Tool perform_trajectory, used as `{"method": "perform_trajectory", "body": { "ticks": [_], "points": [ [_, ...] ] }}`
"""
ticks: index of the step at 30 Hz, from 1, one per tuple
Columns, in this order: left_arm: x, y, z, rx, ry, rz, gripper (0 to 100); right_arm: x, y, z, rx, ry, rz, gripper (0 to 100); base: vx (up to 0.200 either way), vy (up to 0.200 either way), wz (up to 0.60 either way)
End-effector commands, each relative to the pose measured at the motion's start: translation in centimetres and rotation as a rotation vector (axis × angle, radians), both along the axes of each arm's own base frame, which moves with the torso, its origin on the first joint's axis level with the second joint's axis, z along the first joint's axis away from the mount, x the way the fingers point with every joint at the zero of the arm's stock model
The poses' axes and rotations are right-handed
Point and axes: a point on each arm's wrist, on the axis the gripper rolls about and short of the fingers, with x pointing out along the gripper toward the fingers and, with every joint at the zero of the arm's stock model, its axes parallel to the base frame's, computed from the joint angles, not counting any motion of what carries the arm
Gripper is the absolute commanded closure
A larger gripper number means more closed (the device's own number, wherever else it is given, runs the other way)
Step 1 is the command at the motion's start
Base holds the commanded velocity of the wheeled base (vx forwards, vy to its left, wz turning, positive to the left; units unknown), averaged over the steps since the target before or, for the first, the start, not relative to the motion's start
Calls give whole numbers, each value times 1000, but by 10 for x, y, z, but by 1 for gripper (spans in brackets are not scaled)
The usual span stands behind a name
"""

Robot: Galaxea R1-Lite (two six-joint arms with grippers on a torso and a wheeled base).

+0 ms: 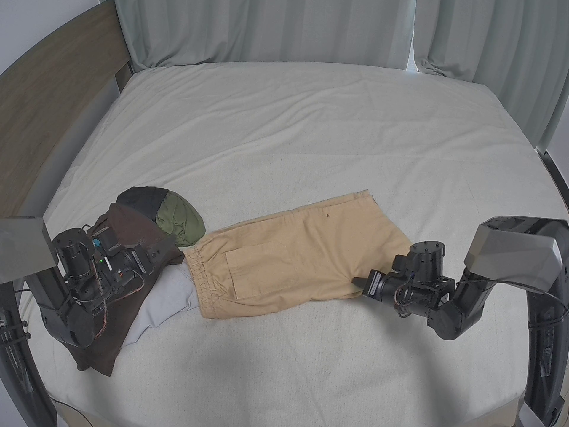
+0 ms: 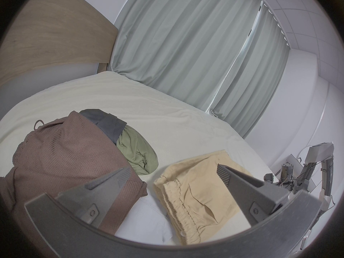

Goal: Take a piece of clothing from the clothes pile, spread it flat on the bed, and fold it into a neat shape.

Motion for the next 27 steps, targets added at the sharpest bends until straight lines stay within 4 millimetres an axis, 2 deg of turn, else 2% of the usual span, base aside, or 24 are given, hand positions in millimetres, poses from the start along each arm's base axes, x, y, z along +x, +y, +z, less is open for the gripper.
{"method": "perform_trajectory", "body": {
  "ticks": [1,8,17,27],
  "points": [
    [-2,-1,0,-6,5,-5,0,-26,-19,15,-18,26,-23,100,0,0,0],
    [-4,-4,-2,-4,16,-26,0,-53,-30,6,-84,63,-1,100,0,0,0],
    [-14,-7,-8,-10,57,-123,0,-58,-31,-1,-81,56,2,100,0,0,0],
    [-15,-7,-9,-3,51,-164,0,-58,-31,-5,-86,65,3,100,0,0,0]
  ]
}}
